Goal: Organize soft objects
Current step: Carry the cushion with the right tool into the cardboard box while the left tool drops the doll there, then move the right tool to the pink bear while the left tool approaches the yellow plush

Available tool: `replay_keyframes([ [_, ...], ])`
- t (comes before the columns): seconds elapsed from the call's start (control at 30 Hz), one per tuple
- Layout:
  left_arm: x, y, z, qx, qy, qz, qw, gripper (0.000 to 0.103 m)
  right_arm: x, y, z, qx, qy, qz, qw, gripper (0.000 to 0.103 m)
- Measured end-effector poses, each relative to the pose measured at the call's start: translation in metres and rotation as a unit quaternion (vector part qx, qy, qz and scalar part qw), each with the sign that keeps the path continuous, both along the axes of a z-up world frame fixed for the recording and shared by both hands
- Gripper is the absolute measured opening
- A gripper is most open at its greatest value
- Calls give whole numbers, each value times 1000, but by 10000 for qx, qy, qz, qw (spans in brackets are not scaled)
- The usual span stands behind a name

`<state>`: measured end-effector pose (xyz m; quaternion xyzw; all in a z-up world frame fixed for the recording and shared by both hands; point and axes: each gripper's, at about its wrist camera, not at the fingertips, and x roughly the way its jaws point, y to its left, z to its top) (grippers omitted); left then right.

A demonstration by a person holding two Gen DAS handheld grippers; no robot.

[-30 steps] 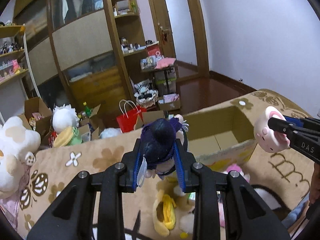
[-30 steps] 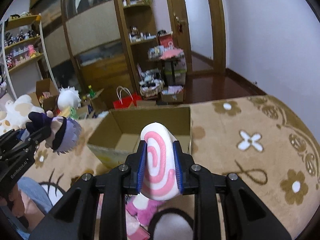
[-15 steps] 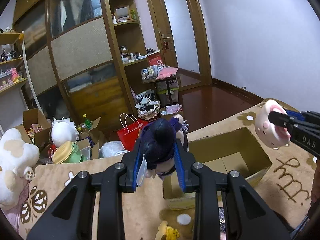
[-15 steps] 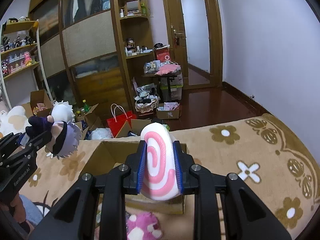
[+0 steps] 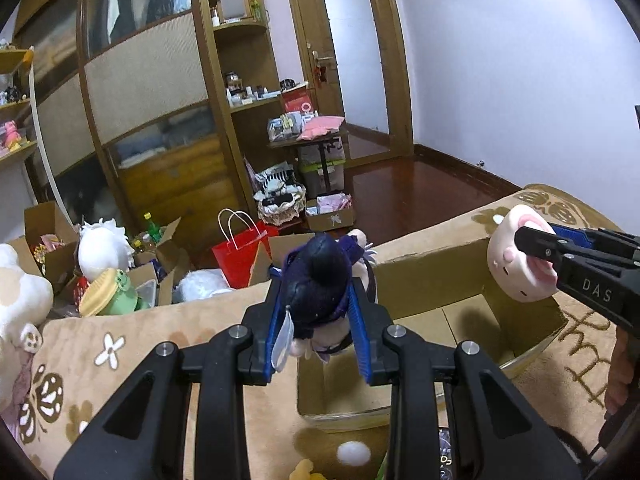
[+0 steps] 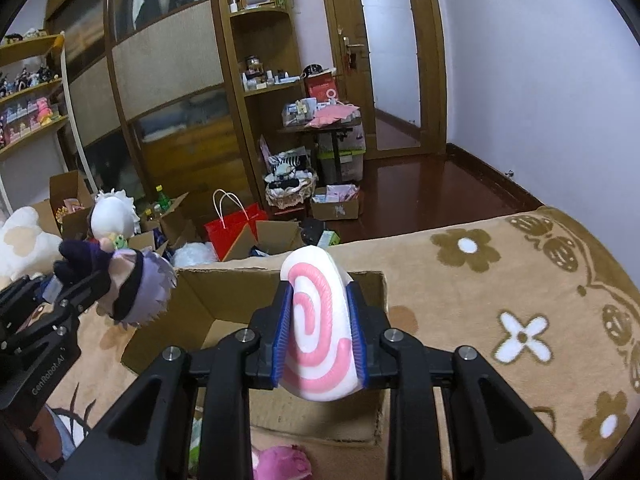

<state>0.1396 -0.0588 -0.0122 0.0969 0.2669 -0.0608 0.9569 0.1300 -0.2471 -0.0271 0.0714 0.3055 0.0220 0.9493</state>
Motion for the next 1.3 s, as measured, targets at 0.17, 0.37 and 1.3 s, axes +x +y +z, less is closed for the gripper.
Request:
replay_keyframes([
  [0.17,10,-2,-14,-99,211,-117,9997,29,6,2,-12,-72,43,65,9999,30],
  [0.37,15,-10,-25,-3,390,-224,9990,31,11,0,-23,3,167,98,9998,35],
  [1.3,-22,13,2,47,835,-145,9964,91,-35,-3,9,70,-50,-134,9999,103],
])
